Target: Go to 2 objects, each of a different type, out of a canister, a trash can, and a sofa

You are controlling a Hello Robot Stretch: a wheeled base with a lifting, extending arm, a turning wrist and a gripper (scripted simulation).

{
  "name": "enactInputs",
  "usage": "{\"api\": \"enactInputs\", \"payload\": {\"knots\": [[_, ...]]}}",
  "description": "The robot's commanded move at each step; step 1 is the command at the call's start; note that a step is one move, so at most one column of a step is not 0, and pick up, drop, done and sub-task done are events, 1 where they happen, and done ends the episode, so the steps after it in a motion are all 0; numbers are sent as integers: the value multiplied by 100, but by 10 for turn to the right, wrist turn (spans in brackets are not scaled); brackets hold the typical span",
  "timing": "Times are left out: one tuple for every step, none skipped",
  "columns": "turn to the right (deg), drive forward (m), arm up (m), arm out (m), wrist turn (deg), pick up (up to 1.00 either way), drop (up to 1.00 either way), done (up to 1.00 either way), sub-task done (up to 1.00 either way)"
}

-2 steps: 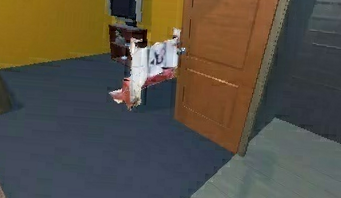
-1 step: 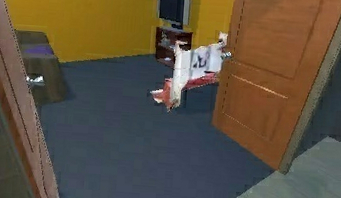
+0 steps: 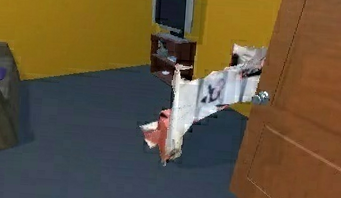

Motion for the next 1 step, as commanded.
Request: {"api": "enactInputs", "payload": {"knots": [[0,50,0,0,0,0,0,0,0]]}}
